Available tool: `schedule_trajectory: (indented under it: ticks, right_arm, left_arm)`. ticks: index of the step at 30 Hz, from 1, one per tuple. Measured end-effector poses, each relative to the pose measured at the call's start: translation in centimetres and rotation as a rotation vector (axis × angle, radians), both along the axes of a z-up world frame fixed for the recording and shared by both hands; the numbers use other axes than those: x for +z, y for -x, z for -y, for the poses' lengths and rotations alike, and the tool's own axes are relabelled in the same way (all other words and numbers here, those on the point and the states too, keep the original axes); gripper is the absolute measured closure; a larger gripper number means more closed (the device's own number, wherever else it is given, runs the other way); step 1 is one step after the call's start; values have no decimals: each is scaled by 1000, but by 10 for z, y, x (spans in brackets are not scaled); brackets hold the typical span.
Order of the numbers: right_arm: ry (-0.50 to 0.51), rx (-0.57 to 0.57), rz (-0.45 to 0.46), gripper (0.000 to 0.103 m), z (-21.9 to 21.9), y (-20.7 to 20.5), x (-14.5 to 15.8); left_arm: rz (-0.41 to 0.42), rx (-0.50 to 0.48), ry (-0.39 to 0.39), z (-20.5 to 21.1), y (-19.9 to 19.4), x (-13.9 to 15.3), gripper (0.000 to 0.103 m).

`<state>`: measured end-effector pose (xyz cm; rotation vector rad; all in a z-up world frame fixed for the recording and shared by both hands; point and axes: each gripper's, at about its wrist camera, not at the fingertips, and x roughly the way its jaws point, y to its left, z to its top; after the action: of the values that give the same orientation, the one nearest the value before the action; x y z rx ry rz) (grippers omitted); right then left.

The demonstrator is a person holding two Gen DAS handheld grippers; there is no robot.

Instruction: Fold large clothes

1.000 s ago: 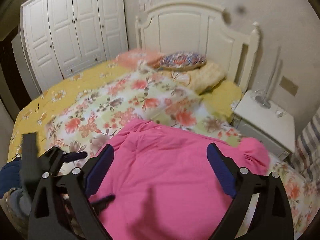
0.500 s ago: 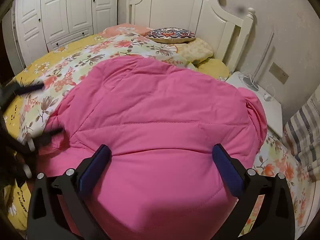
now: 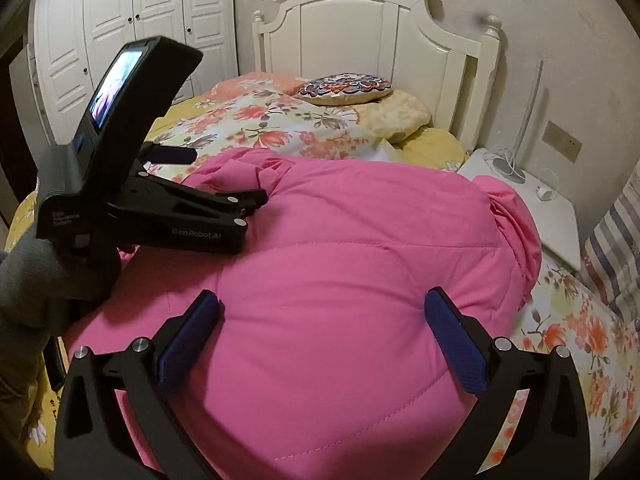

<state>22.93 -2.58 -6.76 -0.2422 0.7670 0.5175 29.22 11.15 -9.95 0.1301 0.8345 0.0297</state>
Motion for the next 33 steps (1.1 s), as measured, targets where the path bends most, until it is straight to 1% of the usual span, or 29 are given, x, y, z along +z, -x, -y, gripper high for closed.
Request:
schedule_trajectory:
  ticks: [2, 3, 6, 7, 8, 9, 10, 11, 12, 13, 14, 15, 16, 17, 18, 19, 20, 21, 22, 23, 25, 27, 28, 30, 31, 32, 33]
  right_arm:
    - [11, -3, 9, 4, -1, 4, 5]
    - [7, -12, 7, 4, 0, 9, 10]
    - [-44, -2, 31, 4, 6, 36, 20]
    - [-47, 1, 42, 4, 8, 45, 19]
    - [-29, 3, 32, 4, 7, 50, 14]
    - [-16, 1, 22, 4, 7, 52, 9]
    - [-25, -5, 25, 4, 10, 56, 8]
    - [-51, -12, 20, 4, 16, 60, 8]
    - [-107, -13, -1, 4, 27, 64, 10]
    - [-185, -9, -30, 4, 41, 67, 12]
    - [-242, -10, -52, 4, 52, 69, 13]
    - [-348, -30, -95, 4, 76, 70, 12]
    - [-420, -49, -128, 4, 91, 69, 9]
    - [-508, -74, -175, 4, 110, 67, 3]
    - [-565, -95, -213, 4, 123, 64, -4]
    - [-633, -128, -273, 4, 137, 59, -15]
    - [-676, -157, -333, 4, 145, 54, -28]
    - [-694, -170, -370, 4, 148, 52, -37]
    - [-719, -174, -415, 4, 149, 48, -48]
    - [-738, -168, -442, 4, 147, 46, -55]
    - [-774, -157, -512, 4, 137, 37, -71]
    - [-787, -173, -507, 4, 132, 33, -75]
    - [-795, -174, -508, 4, 131, 31, -77]
    - [-796, -160, -501, 4, 130, 29, -78]
    - [-784, -140, -476, 4, 129, 31, -77]
    - [-772, -125, -443, 8, 127, 33, -74]
    - [-749, -112, -382, 12, 126, 39, -70]
  left_arm:
    - [-5, -5, 12, -4, -1, -3, 2]
    - [-14, -3, 31, -9, -3, -5, 2]
    - [-16, -10, 77, -16, -5, -9, 2]
    - [-14, -12, 86, -15, -5, -10, 2]
    - [-15, -14, 102, -16, -4, -11, 2]
    - [-16, -16, 123, -17, -4, -10, 2]
    - [-19, -23, 158, -20, -3, -9, 2]
    - [-33, -23, 239, -30, 0, -5, 2]
    - [-47, -20, 330, -42, 5, -3, 2]
    - [-58, -20, 440, -59, 12, -1, 2]
    - [-65, -27, 512, -70, 18, -1, 2]
    - [-82, -42, 600, -83, 27, -3, 2]
    - [-104, -62, 668, -92, 35, -5, 2]
    - [-144, -97, 741, -101, 45, -10, 2]
    - [-176, -123, 783, -105, 53, -16, 2]
    - [-208, -148, 816, -107, 60, -22, 2]
    - [-250, -169, 837, -109, 66, -31, 2]
    - [-283, -173, 842, -109, 71, -41, 2]
    - [-311, -173, 854, -108, 73, -52, 2]
    - [-328, -177, 878, -107, 74, -60, 2]
    - [-366, -187, 987, -102, 71, -82, 2]
    - [-359, -171, 1032, -96, 68, -95, 2]
    - [-356, -172, 1041, -93, 67, -97, 2]
    - [-348, -193, 1073, -83, 64, -103, 2]
    - [-329, -206, 1085, -78, 63, -105, 2]
    - [-308, -217, 1080, -74, 65, -104, 3]
    - [-283, -234, 1066, -70, 67, -102, 9]
